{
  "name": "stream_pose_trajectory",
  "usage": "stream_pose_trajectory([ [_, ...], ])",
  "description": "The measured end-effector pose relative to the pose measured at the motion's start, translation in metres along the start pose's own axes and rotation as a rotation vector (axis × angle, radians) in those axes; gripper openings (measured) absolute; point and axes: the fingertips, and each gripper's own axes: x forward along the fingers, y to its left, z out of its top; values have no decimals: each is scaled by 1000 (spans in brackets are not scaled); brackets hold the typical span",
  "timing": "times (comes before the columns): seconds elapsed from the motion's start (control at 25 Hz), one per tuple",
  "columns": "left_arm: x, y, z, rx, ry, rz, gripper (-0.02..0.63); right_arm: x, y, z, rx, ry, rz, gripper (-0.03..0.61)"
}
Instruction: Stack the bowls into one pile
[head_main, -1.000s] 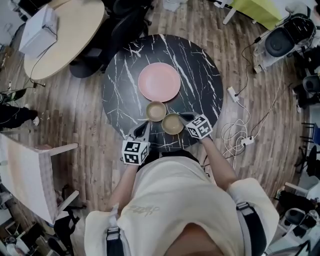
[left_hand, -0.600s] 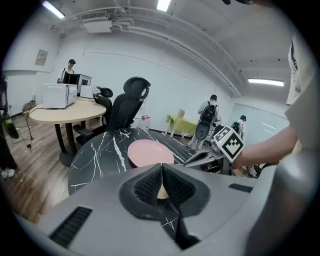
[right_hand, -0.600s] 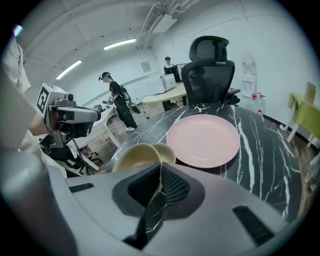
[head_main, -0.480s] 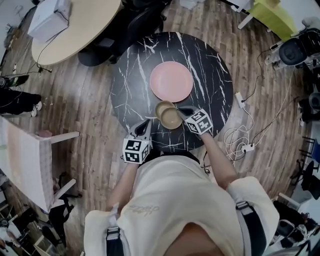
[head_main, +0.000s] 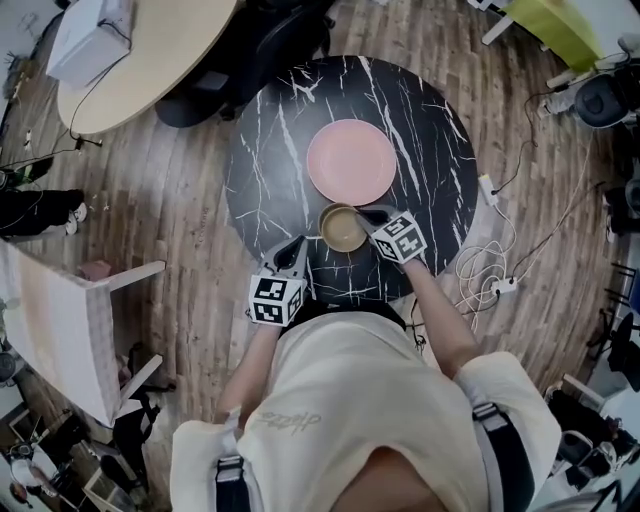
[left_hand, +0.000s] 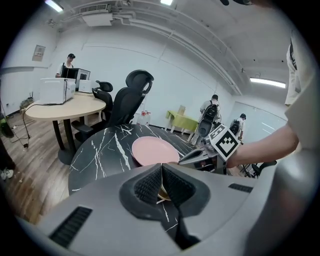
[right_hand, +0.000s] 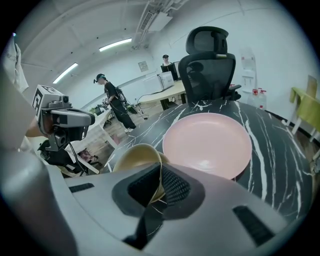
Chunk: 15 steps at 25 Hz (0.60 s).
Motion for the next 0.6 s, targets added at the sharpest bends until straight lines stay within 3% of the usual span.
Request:
stream_pose_trajectory([
  [0.44,13,17,4,-2,35,-4,20,22,-3,-4,42,6,13,22],
  [0.6,16,20,5,-5,38,-6,20,24,-4,-4,38,5,5,61],
])
